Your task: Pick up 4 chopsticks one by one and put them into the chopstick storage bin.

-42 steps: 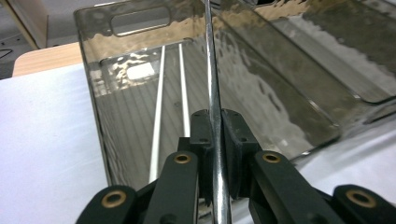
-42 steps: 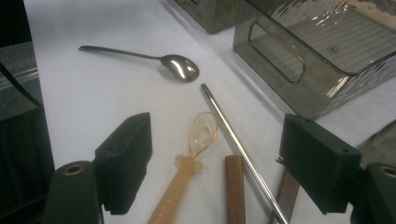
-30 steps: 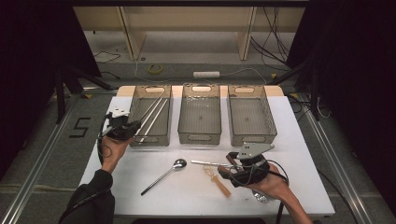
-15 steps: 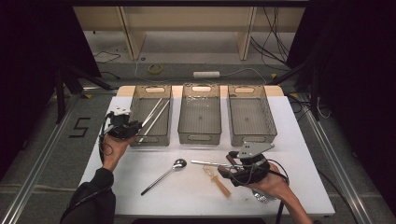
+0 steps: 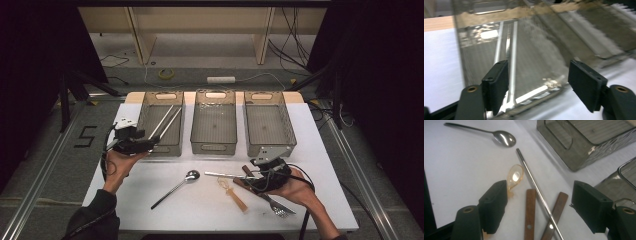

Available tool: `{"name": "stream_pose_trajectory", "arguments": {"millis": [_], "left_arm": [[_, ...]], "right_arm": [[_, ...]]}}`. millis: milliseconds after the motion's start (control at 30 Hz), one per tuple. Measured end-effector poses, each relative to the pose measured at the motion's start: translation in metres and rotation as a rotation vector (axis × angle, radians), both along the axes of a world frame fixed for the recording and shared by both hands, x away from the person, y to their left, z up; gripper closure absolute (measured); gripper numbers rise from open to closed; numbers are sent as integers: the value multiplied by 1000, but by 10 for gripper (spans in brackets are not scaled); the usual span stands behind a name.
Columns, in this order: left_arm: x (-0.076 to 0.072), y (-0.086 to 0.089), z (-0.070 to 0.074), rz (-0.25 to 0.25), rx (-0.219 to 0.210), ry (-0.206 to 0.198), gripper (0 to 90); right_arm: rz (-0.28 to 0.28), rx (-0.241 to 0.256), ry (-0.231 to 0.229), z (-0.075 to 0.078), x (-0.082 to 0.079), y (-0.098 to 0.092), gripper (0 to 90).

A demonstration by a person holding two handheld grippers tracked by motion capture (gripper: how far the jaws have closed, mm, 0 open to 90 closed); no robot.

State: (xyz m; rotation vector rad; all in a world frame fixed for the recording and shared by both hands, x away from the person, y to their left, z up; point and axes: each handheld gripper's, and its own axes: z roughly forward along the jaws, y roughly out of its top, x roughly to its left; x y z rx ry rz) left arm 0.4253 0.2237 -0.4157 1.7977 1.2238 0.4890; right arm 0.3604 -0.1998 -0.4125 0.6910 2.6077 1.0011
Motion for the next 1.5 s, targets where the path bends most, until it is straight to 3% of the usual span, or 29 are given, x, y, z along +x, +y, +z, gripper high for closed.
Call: {"name": "stream_pose_trajectory", "arguments": {"millis": [167,433,667,900,1367,1500], "left_arm": [[-19,-10,4,-69,-30,-28,255],[-44,-25,3,-134,-43,-56,231],[-66,-34,-2,-197,-38,-70,210],[-79,-40,-6,-244,-47,-74,202],[-91,-47,-10,-268,-48,-65,194],[-93,-52,-12,-283,-30,-58,194]], "right_arm": [[12,-71,17,-6,11,0,349],[68,-180,36,-19,24,7,475],[99,-224,59,-28,33,13,532],[116,-259,76,-34,37,17,572],[156,-312,85,-42,41,19,655],[162,-322,91,-44,42,20,678]]}}
